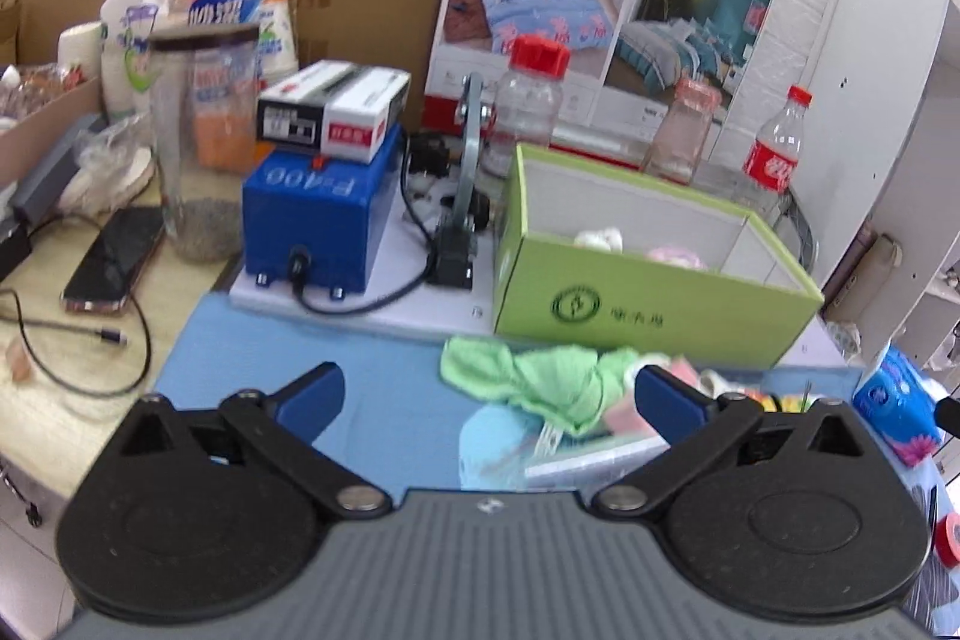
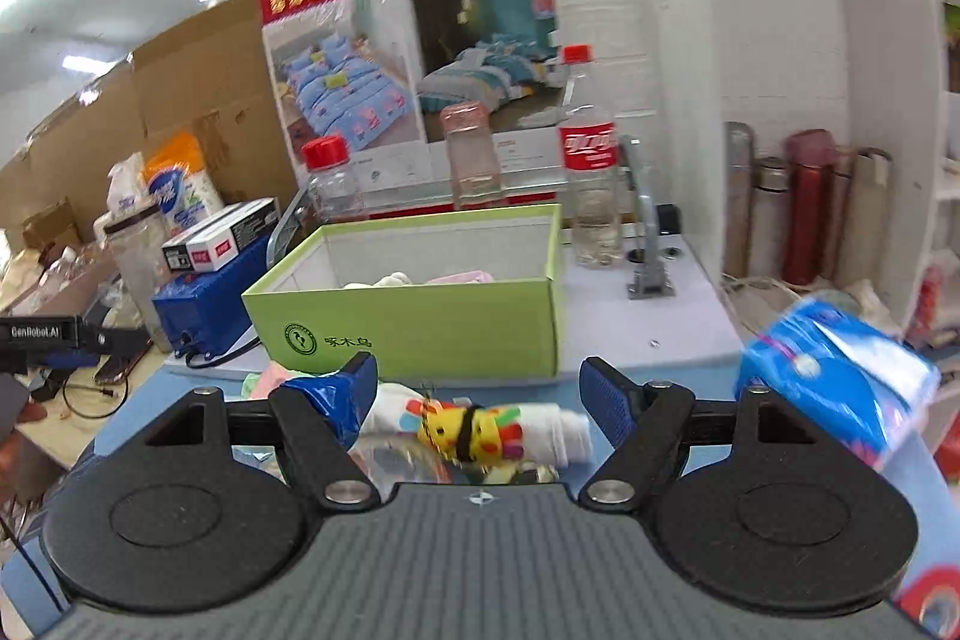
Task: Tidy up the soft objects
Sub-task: 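Open both tools and withdraw them from the green box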
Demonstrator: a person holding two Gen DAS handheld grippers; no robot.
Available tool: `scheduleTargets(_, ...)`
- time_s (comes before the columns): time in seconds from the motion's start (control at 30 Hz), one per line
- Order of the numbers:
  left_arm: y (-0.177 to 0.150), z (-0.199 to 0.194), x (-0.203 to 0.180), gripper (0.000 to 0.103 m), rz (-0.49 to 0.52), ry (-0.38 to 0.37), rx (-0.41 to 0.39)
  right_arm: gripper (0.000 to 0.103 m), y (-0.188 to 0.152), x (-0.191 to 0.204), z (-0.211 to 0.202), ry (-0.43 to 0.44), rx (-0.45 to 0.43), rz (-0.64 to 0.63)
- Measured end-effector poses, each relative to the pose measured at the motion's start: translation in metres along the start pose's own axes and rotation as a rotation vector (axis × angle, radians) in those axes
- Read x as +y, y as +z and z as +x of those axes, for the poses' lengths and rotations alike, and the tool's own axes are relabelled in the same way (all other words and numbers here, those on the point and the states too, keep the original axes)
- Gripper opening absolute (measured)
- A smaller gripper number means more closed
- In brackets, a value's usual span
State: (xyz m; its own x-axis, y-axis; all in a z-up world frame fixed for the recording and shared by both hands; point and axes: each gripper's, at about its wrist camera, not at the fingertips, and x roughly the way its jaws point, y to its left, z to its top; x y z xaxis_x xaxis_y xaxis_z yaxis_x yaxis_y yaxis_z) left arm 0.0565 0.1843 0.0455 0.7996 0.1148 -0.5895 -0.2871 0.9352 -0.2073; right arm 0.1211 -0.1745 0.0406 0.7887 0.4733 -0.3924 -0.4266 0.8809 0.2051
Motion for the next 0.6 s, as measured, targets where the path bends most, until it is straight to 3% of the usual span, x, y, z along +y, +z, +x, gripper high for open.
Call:
scheduleTargets(0.2, -0.020, 0.008, -0.013, 0.102, 0.089, 0.005, 0.075, 0.061, -0.052, -0.014, -0.025, -0.070, -0.041, 0.191)
scheduleTargets(0.3, -0.014, 0.010, -0.036, 0.102, 0.191, -0.030, 0.052, 0.061, -0.055, -0.022, -0.023, -0.088, -0.013, 0.218)
scheduleTargets(0.4, -0.007, 0.020, -0.063, 0.102, 0.307, -0.103, 0.069, 0.061, -0.056, -0.026, -0.026, -0.092, -0.044, 0.241)
scheduleTargets(0.5, -0.002, 0.041, -0.086, 0.103, 0.378, -0.092, 0.096, 0.061, -0.059, -0.029, -0.025, -0.068, -0.042, 0.262)
scheduleTargets(0.6, -0.001, 0.065, -0.094, 0.103, 0.422, -0.083, 0.171, 0.061, -0.061, -0.028, -0.024, -0.069, -0.033, 0.256)
